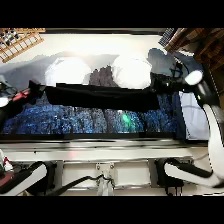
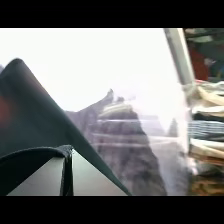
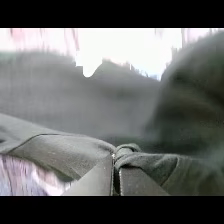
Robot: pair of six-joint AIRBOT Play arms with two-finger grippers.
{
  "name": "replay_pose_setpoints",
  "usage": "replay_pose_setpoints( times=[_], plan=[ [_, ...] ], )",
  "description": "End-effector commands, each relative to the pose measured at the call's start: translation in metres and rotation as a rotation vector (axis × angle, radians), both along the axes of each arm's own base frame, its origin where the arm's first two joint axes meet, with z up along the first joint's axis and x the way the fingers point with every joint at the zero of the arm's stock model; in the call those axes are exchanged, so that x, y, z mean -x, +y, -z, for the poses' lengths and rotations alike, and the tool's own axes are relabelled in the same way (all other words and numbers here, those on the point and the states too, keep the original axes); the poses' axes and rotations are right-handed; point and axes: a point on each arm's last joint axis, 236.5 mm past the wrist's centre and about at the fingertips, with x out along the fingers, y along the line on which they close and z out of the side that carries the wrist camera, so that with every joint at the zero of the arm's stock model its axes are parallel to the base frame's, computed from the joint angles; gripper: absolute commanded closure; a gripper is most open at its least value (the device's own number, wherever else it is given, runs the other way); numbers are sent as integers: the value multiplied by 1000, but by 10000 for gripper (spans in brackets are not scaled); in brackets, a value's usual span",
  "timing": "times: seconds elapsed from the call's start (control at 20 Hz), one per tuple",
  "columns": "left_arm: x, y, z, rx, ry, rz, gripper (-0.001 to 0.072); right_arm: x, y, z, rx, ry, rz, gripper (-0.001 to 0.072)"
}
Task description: Fold the clothes and pants, and hang the long-sleeved shirts on hangers.
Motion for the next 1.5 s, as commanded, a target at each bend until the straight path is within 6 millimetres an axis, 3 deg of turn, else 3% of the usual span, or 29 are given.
replay_pose_setpoints(
  times=[0.0, 0.05, 0.1, 0.2, 0.3, 0.4, 0.5, 0.65, 0.75, 0.8, 0.9, 1.05, 1.3, 1.45],
  plan=[
    [-44, -16, 34, -23, 36, 38, 706, -44, 9, 37, -36, 63, -18, 604],
    [-51, -18, 44, -19, 53, 45, 705, -51, 11, 45, -37, 69, -18, 388],
    [-56, -18, 53, -13, 70, 45, 704, -58, 9, 48, -33, 59, -12, 269],
    [-55, -5, 61, -8, 90, 29, 668, -60, -1, 43, -11, 50, 9, 269],
    [-47, 5, 53, 35, 98, 43, 282, -47, -31, 35, 99, 59, -11, 274],
    [-37, 14, 40, 49, 83, 86, 251, -32, -75, 25, 230, 63, 4, 274],
    [-29, 24, 27, 46, 57, 120, 200, -15, -105, 14, 214, 77, 111, 278],
    [-18, 15, 11, 65, 37, 186, 201, 19, -111, 23, 154, 88, 121, 265],
    [-14, -15, 1, 59, 16, 274, 201, 40, -101, 49, 89, 125, 88, 68],
    [-13, -32, -4, 60, 7, 308, 201, 41, -96, 61, 33, 126, 101, 26],
    [-10, -71, -14, 79, -14, 381, 201, 31, -83, 70, -121, 100, 145, 25],
    [2, -131, -23, 106, -27, 499, 200, 3, -65, 51, -278, -33, 135, 12],
    [27, -209, -32, 127, -59, 662, 201, 7, -92, 76, -123, -7, 146, 11],
    [29, -240, -47, 160, -125, 683, 201, 12, -94, 89, -115, 27, 141, 11]
  ],
)
